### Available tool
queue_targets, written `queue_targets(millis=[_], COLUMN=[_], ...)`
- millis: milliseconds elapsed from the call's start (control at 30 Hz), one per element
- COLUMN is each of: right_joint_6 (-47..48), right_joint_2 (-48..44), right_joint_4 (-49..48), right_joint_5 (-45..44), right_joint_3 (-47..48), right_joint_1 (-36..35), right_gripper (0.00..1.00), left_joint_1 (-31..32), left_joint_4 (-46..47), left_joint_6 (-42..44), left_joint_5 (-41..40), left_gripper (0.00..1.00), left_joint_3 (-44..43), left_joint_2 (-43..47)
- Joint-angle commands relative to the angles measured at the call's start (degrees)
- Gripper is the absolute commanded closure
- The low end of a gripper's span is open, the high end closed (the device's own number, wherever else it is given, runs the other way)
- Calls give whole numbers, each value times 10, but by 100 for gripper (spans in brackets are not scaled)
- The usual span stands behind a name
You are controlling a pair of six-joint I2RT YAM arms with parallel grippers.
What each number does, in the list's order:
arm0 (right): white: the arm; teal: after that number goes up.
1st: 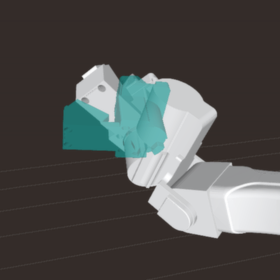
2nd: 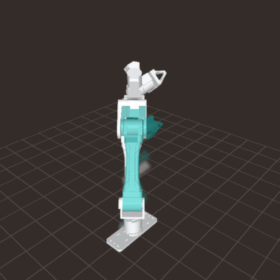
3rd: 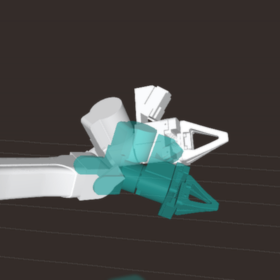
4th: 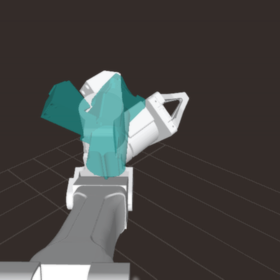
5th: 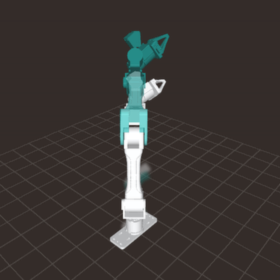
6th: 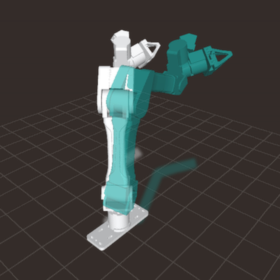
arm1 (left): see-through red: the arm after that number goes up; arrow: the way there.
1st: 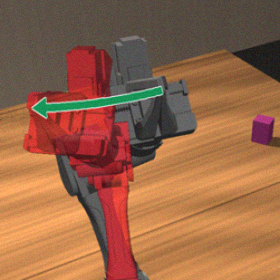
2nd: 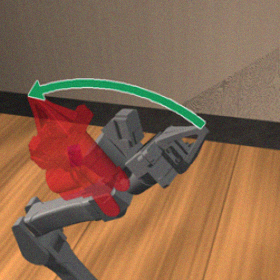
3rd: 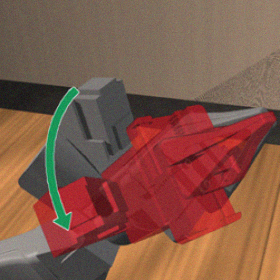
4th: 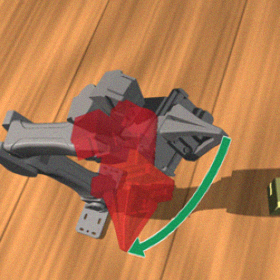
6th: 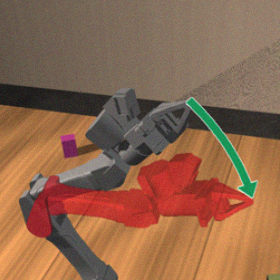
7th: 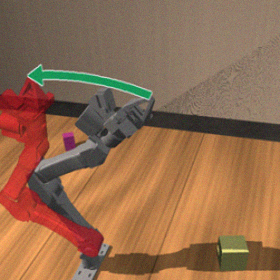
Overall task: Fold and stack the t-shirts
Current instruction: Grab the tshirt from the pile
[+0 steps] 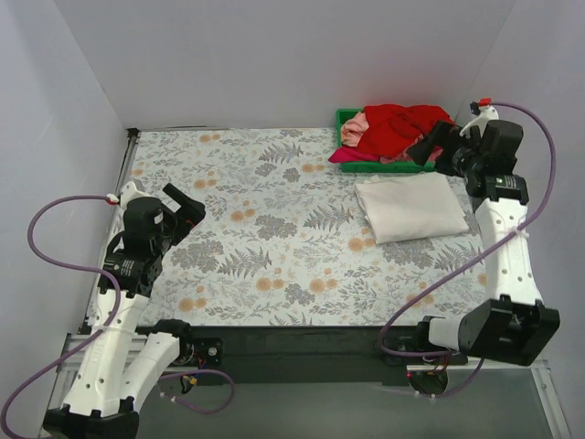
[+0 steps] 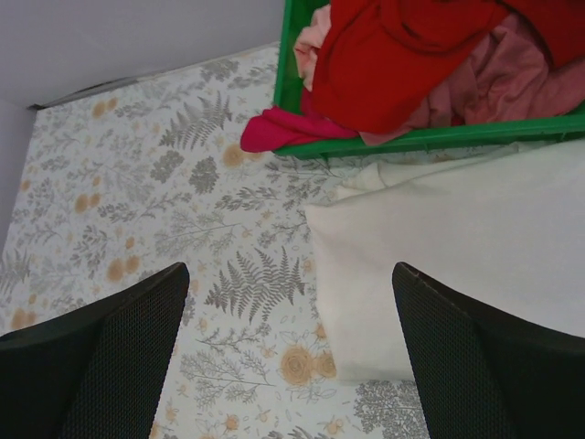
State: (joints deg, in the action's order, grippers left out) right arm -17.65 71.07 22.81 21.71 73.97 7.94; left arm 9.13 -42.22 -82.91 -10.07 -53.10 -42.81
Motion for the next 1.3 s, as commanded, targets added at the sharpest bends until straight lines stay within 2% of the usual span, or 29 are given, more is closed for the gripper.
queue_targets(millis=[0, 167, 400, 433, 567, 767, 867, 900, 967, 1033, 1067, 1267], right_joint_6=[21, 38, 56, 62, 97, 105, 120, 121, 118, 111, 108, 139], right_joint_2=[71, 225, 456, 509, 615, 652, 654, 653, 639, 618, 610, 522], right_joint_4=[-27, -27, -28, -29, -45, -123, -123, -123, -125, -130, -133, -144], right_joint_5=[-42, -104, -161, -162, -203, -231, -240, -246, -257, -260, -261, -273], right_joint_3=[81, 191, 423, 488, 595, 554, 545, 542, 542, 543, 542, 550], right_joint_1=[-12, -31, -58, -62, -76, -79, -78, -78, -78, -79, -93, -117], right_gripper=[2, 2, 3, 3, 5, 14, 38, 54, 68, 90, 98, 99], left_joint_1=[-2, -2, -2, -2, -2, -2, -2, -2, -2, -2, -2, -2], left_joint_4=[25, 48, 98, 101, 106, 108, 114, 117, 120, 117, 116, 99], left_joint_6=[-26, -48, -68, -68, -68, -68, -71, -72, -71, -67, -67, -66], left_joint_5=[-9, -9, -12, -12, -9, -7, -8, -8, -2, 6, 7, 20], left_gripper=[2, 2, 2, 2, 2, 2, 2, 2, 2, 2, 2, 2], left_joint_3=[11, 31, 75, 77, 81, 85, 88, 91, 91, 85, 85, 74], left_joint_2=[5, 4, -8, -17, -42, -61, -64, -64, -69, -74, -75, -59])
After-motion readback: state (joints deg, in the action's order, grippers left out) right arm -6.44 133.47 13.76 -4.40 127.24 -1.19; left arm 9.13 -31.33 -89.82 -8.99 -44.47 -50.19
